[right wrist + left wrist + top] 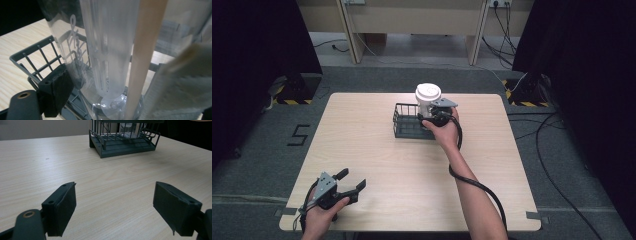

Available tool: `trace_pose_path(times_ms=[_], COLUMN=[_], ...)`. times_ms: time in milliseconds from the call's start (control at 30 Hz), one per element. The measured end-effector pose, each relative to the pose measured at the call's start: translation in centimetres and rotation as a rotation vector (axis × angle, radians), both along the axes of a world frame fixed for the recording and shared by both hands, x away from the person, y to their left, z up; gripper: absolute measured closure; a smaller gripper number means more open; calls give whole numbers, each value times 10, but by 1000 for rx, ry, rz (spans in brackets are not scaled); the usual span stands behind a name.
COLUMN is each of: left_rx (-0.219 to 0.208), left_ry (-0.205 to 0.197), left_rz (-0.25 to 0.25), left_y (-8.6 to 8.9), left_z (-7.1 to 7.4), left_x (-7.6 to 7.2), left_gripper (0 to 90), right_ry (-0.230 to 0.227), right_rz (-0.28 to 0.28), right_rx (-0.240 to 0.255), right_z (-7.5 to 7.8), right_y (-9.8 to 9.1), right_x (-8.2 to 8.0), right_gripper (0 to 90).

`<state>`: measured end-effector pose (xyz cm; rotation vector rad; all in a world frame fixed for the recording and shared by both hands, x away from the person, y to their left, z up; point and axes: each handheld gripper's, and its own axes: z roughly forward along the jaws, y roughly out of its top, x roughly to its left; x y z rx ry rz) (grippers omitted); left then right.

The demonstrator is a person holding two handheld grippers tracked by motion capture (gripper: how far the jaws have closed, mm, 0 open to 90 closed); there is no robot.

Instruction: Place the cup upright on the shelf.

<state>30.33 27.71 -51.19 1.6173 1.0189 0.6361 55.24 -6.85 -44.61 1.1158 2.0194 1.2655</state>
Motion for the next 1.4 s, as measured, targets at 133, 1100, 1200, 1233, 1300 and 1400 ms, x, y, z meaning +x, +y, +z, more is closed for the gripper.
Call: trace_pose_path(times_ms=[133, 1100, 1200, 1233, 1300, 1400], left_rx=[1, 5, 5, 5, 5, 6], left_ry=[0, 0, 0, 1, 1, 1], left_rz=[0, 3, 3, 3, 4, 4], left_y=[0, -1, -1, -1, 0, -1], left_z=[0, 0, 0, 0, 0, 0], left_x=[0, 0, 0, 0, 0, 0], left_gripper=[181, 181, 181, 181, 181, 181], right_ry=[2, -7, -9, -9, -13, -16], right_rz=[-4, 4, 2, 2, 3, 3], right_rx=[12, 12, 17, 19, 20, 21], right_z=[1, 16, 18, 18, 19, 20], right_y=[-2, -27, -31, -32, -34, -36], right_x=[-3, -33, -38, -39, -41, -46], right_gripper=[159, 160, 160, 160, 161, 162])
